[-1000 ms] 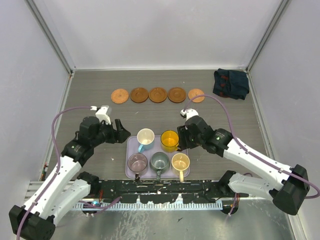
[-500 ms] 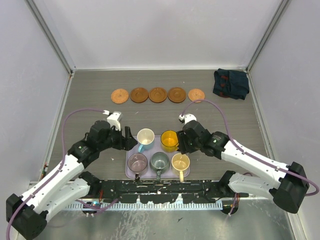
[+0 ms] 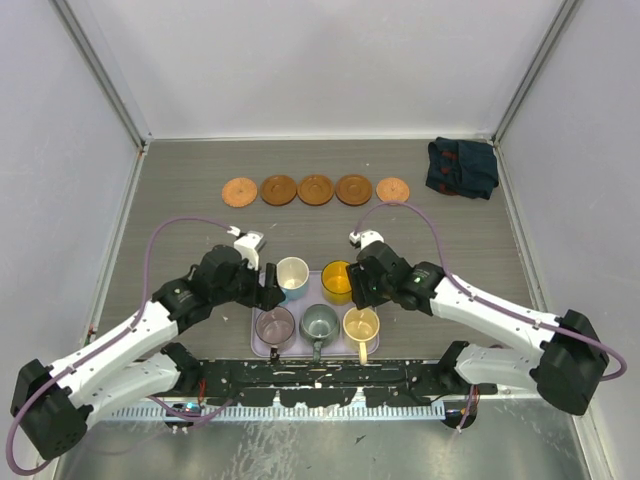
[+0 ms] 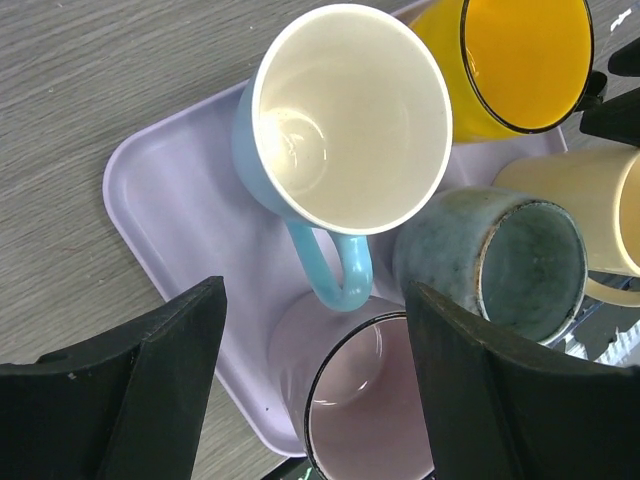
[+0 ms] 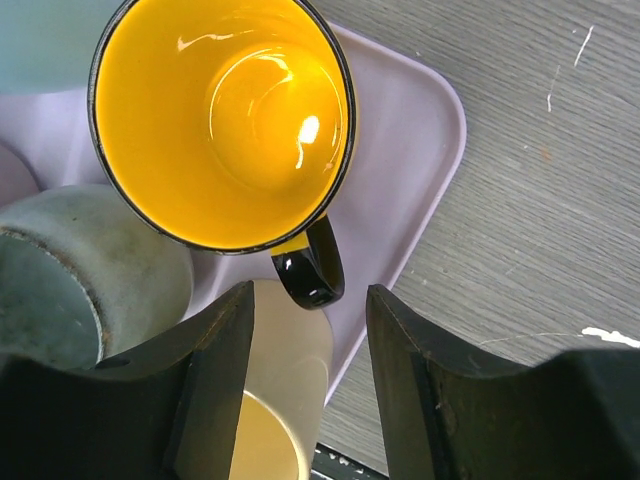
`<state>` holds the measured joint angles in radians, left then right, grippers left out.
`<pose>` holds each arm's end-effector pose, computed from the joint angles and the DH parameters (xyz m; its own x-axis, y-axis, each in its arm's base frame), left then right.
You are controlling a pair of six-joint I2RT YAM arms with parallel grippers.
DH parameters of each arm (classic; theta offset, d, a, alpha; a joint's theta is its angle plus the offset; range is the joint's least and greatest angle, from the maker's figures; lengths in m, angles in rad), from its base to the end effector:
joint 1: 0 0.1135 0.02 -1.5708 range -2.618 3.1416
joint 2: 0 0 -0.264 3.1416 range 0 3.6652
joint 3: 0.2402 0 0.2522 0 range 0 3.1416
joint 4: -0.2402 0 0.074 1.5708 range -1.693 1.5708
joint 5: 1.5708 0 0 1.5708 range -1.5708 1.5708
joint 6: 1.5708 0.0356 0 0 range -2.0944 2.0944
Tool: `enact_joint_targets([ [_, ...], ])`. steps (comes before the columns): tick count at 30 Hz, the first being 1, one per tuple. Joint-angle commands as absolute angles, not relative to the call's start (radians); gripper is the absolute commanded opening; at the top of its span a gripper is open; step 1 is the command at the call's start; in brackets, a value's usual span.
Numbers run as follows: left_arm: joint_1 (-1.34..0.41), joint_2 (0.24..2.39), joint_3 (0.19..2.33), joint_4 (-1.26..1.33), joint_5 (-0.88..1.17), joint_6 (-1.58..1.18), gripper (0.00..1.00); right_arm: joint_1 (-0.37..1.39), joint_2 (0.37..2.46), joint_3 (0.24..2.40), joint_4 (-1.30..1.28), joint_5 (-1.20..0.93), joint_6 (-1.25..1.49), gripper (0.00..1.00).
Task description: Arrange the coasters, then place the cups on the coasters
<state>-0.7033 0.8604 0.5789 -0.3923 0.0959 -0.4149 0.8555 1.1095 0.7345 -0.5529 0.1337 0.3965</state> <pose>0.1392 -0.1225 0.2349 -0.7180 0.0828 -0.6911 0.4496 0.8132 -0.3697 0.1465 0.1614 0.2285 -0.7529 -0.2830 -0.5942 -0.4390 0.8885 0.1331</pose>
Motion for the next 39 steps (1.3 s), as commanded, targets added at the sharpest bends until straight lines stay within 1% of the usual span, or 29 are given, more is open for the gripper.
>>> enact_joint_targets([
  [1,-0.717,0.873,0.592,-0.324,0.074,-0.418,0.73,0.861,1.151,0.740,-0.496,0.125,0.386,0.53],
  [18,-0.723,0.968,0.556,-0.233,0.097,-0.404,0.72,0.862,1.277,0.770,-0.468,0.141,0.367,0.52],
  [22,-0.723,0.972,0.550,-0.221,0.105,-0.403,0.72,0.863,1.301,0.767,-0.452,0.142,0.369,0.49],
  [23,-0.723,0.971,0.548,-0.220,0.107,-0.404,0.72,0.862,1.305,0.765,-0.449,0.143,0.371,0.46],
  [25,-0.723,0.967,0.547,-0.219,0.110,-0.403,0.72,0.862,1.311,0.765,-0.445,0.142,0.371,0.37],
  [26,-0.723,0.965,0.545,-0.219,0.110,-0.402,0.72,0.862,1.313,0.764,-0.445,0.141,0.371,0.35],
  [31,-0.723,0.959,0.539,-0.217,0.110,-0.404,0.72,0.862,1.309,0.763,-0.451,0.143,0.374,0.32],
  [35,-0.723,0.954,0.536,-0.211,0.113,-0.406,0.72,0.862,1.298,0.759,-0.461,0.149,0.371,0.09],
  [36,-0.723,0.954,0.535,-0.209,0.113,-0.406,0.72,0.862,1.293,0.757,-0.461,0.152,0.370,0.05],
  [37,-0.723,0.954,0.536,-0.207,0.114,-0.408,0.72,0.862,1.287,0.754,-0.460,0.157,0.370,0.02],
  [39,-0.724,0.950,0.535,-0.204,0.117,-0.411,0.72,0.866,1.268,0.750,-0.457,0.169,0.370,0.01],
])
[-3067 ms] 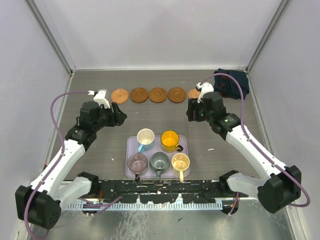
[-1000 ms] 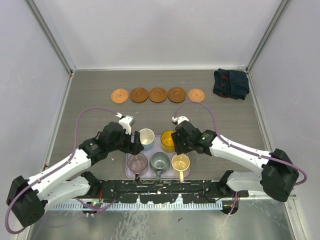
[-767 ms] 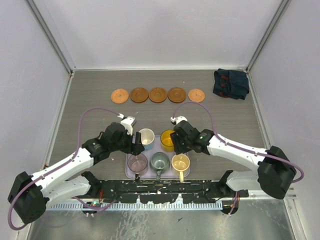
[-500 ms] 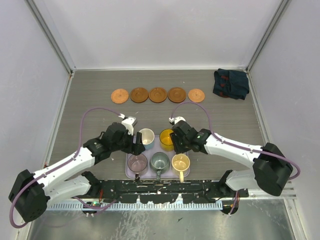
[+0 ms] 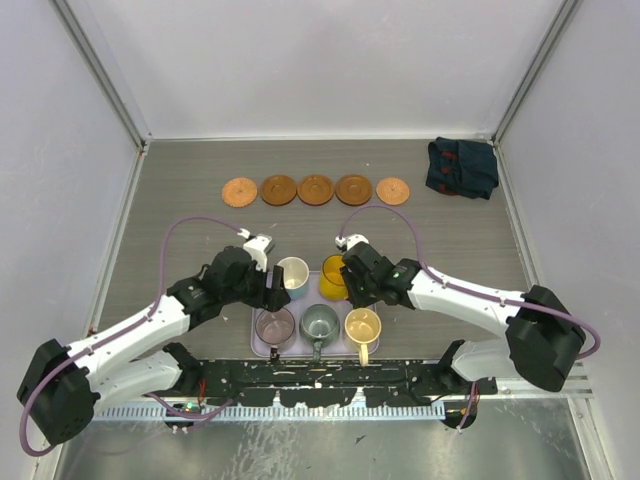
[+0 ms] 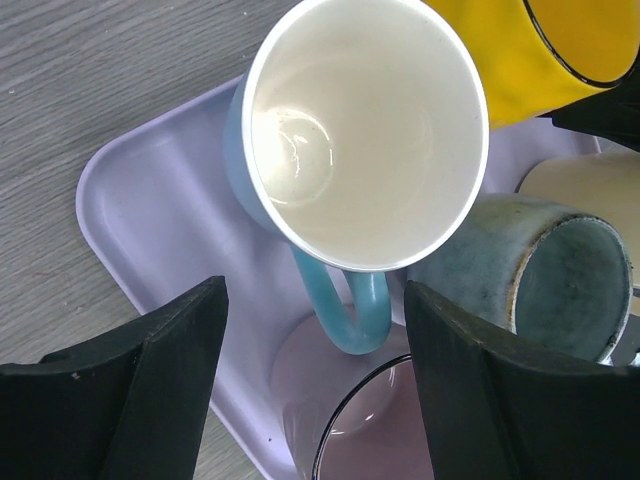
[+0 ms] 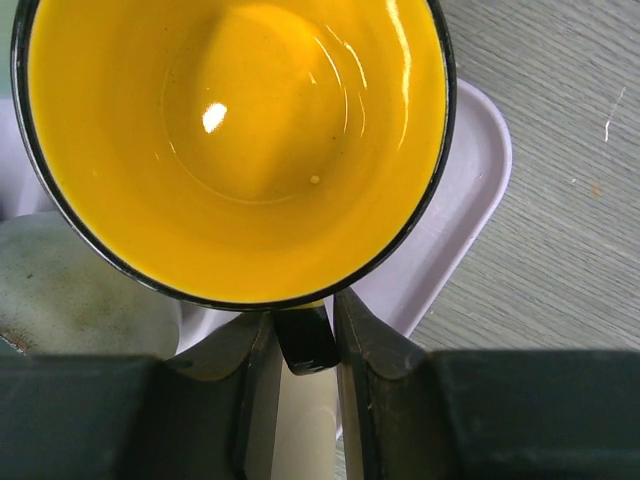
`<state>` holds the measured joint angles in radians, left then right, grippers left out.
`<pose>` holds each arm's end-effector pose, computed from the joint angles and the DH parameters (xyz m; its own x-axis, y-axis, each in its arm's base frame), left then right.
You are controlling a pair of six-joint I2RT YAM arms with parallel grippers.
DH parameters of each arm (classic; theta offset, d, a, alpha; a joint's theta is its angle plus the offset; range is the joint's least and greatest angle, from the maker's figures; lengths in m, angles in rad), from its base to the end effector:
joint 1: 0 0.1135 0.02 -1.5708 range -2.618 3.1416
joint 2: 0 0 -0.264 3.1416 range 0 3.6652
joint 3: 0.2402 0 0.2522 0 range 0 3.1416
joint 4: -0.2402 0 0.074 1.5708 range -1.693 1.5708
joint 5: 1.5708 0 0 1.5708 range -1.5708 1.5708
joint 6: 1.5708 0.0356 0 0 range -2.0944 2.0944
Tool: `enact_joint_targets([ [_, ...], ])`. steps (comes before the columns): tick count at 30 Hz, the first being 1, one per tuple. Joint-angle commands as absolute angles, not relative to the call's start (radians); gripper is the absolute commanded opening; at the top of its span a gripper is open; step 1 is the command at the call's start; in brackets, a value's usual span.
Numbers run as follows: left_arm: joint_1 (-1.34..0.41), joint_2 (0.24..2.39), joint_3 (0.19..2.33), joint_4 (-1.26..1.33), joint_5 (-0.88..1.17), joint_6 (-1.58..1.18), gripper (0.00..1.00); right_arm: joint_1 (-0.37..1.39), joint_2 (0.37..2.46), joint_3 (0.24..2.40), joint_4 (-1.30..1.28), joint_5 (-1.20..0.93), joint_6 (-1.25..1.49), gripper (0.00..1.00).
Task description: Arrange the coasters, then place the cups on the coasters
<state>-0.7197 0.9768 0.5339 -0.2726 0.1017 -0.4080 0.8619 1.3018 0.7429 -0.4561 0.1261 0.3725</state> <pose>0.1494 -0.1358 0.2097 -0.7359 0.1201 -0.6664 0.4591 0.8119 -0.3606 0.1642 0.1846 0.1961 -0.7734 -0.3472 -0.5303 -0.4599 0.8831 0.0925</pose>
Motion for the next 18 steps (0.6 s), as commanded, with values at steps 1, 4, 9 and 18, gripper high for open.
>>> enact_joint_targets([
  [1,-0.723,0.948,0.535,-0.202,0.117,-0.412,0.72,0.868,1.258,0.749,-0.453,0.173,0.368,0.01],
  [4,-0.723,0.941,0.535,-0.199,0.117,-0.410,0.73,0.871,1.216,0.744,-0.433,0.184,0.354,0.01],
  [9,-0.723,0.920,0.534,-0.202,0.109,-0.410,0.73,0.895,1.155,0.752,-0.397,0.256,0.323,0.01],
  [18,-0.724,0.866,0.536,-0.211,0.081,-0.404,0.73,0.950,1.142,0.799,-0.348,0.440,0.234,0.01],
])
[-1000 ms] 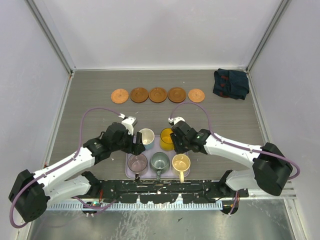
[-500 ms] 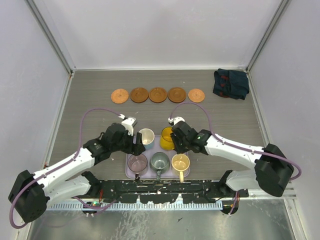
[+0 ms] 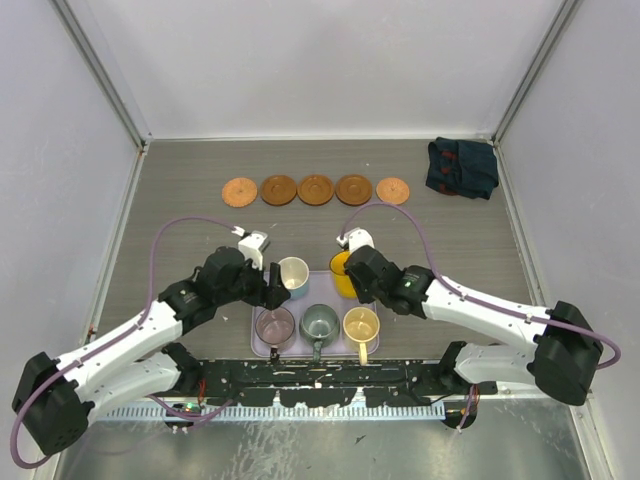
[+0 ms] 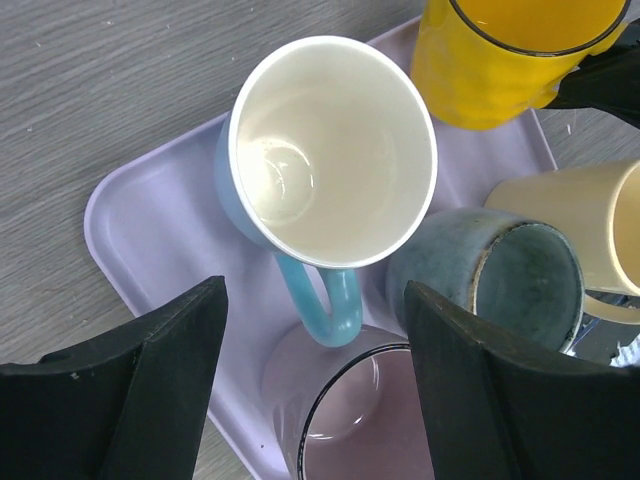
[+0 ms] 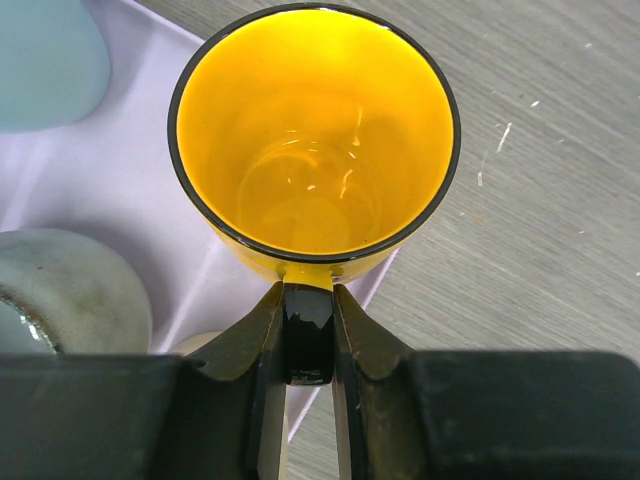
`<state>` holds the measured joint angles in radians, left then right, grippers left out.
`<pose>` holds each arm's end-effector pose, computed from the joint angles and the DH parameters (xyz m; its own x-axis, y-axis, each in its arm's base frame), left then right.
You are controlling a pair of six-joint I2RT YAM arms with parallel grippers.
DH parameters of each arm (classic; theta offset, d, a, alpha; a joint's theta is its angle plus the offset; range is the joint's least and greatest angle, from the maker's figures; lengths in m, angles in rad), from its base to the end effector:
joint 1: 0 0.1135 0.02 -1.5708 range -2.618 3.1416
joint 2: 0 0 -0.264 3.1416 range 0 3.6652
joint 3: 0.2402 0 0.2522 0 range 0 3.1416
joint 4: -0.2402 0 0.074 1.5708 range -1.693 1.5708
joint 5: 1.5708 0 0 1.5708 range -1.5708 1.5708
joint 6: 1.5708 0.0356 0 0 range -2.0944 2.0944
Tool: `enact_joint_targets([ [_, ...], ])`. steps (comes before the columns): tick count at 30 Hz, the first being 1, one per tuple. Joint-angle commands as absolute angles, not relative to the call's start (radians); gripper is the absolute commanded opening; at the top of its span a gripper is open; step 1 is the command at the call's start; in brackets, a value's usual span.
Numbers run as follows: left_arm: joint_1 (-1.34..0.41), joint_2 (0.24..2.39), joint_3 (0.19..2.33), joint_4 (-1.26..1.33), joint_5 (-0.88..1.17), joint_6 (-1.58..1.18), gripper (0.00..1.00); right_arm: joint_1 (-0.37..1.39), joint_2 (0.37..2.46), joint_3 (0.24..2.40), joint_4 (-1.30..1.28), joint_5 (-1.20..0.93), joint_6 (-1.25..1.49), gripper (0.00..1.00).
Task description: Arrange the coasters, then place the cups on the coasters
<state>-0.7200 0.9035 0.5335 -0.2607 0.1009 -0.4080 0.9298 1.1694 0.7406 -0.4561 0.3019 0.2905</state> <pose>0.1443 -0.1313 0.2237 -0.6915 0.0814 -0.7178 0.4824 0.7916 -0.3750 0.1478 0.1804 0.2257 -0.6303 -0.3875 -0.6727 -0.4927 0.8693 -0.0390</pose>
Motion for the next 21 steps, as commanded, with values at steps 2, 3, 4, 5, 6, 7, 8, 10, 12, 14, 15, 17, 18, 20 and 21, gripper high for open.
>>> enact_joint_targets([
  [2,-0.723,0.858,0.538,-0.213,0.074,-0.402,0.73,0.953,1.141,0.803,-0.322,0.479,0.209,0.01],
  [3,-0.724,0.854,0.538,-0.214,0.071,-0.401,0.73,0.953,1.141,0.804,-0.309,0.501,0.197,0.01],
  [4,-0.723,0.850,0.540,-0.215,0.068,-0.399,0.73,0.953,1.140,0.806,-0.297,0.523,0.182,0.01],
  [5,-0.724,0.848,0.543,-0.216,0.065,-0.397,0.73,0.953,1.140,0.808,-0.278,0.545,0.165,0.01],
  [6,-0.723,0.844,0.544,-0.219,0.061,-0.395,0.73,0.953,1.141,0.811,-0.263,0.571,0.150,0.01],
  [7,-0.723,0.842,0.546,-0.219,0.057,-0.393,0.73,0.953,1.142,0.813,-0.243,0.597,0.126,0.01],
  [8,-0.723,0.839,0.548,-0.219,0.052,-0.389,0.73,0.953,1.145,0.812,-0.219,0.628,0.106,0.01],
  [10,-0.724,0.838,0.552,-0.217,0.044,-0.383,0.73,0.951,1.153,0.801,-0.152,0.701,0.055,0.01],
  [12,-0.724,0.835,0.557,-0.215,0.033,-0.375,0.73,0.938,1.161,0.783,-0.063,0.742,-0.005,0.01],
  [14,-0.723,0.834,0.565,-0.211,0.022,-0.365,0.73,0.896,1.171,0.764,0.031,0.728,-0.049,0.01],
  [15,-0.724,0.833,0.567,-0.207,0.015,-0.361,0.73,0.847,1.174,0.755,0.079,0.702,-0.064,0.01],
  [17,-0.724,0.830,0.569,-0.193,-0.006,-0.352,0.73,0.753,1.175,0.730,0.179,0.608,-0.073,0.01],
  [18,-0.723,0.827,0.570,-0.189,-0.019,-0.348,0.73,0.698,1.178,0.720,0.221,0.554,-0.069,0.01],
  [20,-0.723,0.822,0.572,-0.175,-0.044,-0.340,0.73,0.606,1.195,0.706,0.310,0.476,-0.068,0.01],
  [21,-0.723,0.819,0.573,-0.170,-0.062,-0.338,0.73,0.563,1.211,0.708,0.346,0.445,-0.069,0.01],
])
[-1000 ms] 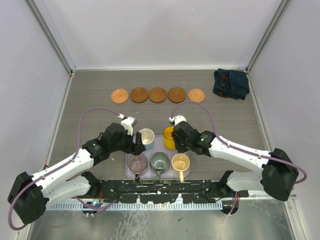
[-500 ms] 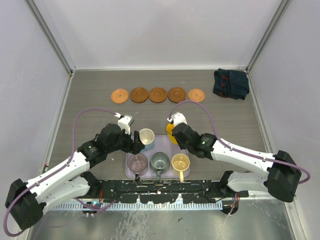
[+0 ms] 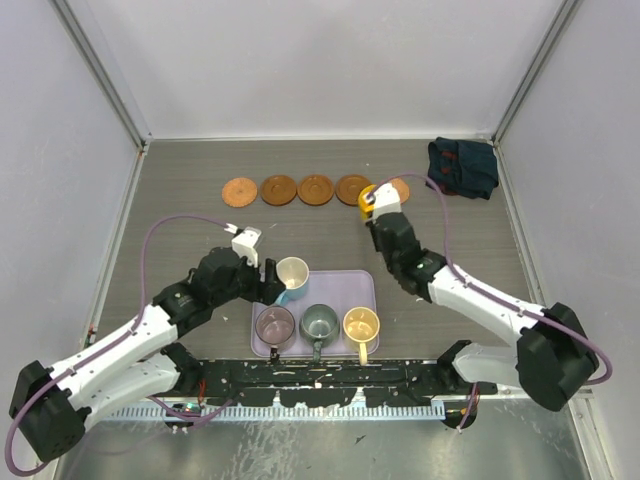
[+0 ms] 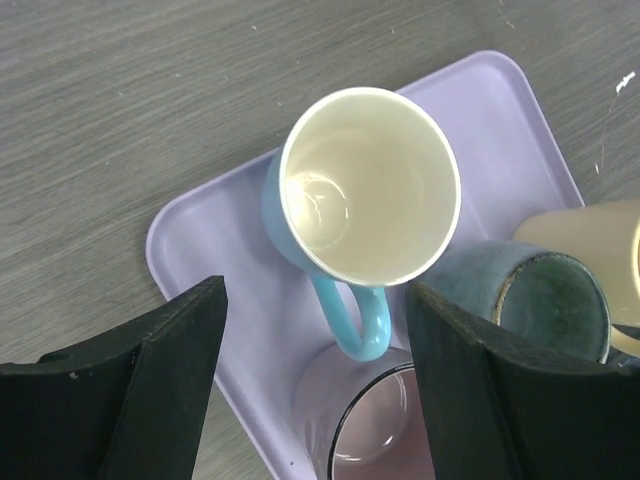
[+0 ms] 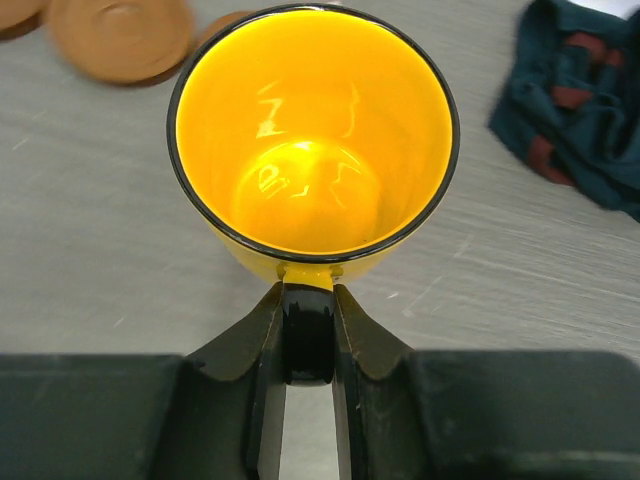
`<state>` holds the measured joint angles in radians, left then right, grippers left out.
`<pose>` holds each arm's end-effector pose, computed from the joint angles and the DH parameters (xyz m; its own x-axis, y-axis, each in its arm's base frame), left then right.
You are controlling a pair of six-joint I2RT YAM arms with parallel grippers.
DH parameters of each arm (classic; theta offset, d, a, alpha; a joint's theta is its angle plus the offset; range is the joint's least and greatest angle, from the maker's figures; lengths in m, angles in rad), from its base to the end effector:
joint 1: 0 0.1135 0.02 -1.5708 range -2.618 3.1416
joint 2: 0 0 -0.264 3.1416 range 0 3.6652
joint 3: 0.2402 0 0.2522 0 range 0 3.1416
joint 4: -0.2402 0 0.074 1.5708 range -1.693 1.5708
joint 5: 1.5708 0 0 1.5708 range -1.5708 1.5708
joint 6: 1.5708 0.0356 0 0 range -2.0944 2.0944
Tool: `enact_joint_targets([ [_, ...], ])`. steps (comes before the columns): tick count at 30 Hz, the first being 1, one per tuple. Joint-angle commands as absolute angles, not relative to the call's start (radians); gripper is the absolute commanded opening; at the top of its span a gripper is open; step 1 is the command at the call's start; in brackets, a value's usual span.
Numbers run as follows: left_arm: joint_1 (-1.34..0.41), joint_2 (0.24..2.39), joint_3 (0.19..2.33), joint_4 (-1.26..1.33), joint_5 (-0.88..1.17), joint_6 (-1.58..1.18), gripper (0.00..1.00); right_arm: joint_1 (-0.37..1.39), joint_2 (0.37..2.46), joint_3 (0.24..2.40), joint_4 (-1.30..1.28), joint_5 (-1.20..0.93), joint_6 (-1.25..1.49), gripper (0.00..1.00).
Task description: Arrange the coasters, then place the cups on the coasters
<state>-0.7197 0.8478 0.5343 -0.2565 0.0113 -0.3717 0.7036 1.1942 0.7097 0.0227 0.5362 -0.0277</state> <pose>0.1420 -0.1250 0.2338 -0.6201 0.0606 -0.7822 0.4734 0.8239 -0.3115 0.2110 0.1552 0.2514 -0.3339 -0.3145 -0.8886 -0.2167 0.9431 -0.2523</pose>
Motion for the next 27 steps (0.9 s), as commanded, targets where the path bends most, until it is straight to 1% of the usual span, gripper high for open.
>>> enact_joint_targets([
  [1,-0.723,0.817,0.573,-0.163,-0.079,-0.336,0.73,0.526,1.232,0.713,0.375,0.418,-0.069,0.01],
  [4,-0.723,0.807,0.567,-0.142,-0.142,-0.331,0.76,0.440,1.304,0.722,0.473,0.348,-0.083,0.01],
  [9,-0.722,0.790,0.536,-0.082,-0.271,-0.312,0.80,0.366,1.443,0.732,0.681,0.286,-0.148,0.01],
  [15,-0.721,0.756,0.509,-0.022,-0.374,-0.287,0.83,0.267,1.577,0.748,0.858,0.191,-0.107,0.01],
  [22,-0.719,0.741,0.485,-0.004,-0.429,-0.264,0.84,0.207,1.670,0.744,1.009,0.143,-0.065,0.01],
  [27,-0.717,0.762,0.485,-0.007,-0.446,-0.260,0.84,0.200,1.733,0.787,1.028,0.115,-0.049,0.01],
])
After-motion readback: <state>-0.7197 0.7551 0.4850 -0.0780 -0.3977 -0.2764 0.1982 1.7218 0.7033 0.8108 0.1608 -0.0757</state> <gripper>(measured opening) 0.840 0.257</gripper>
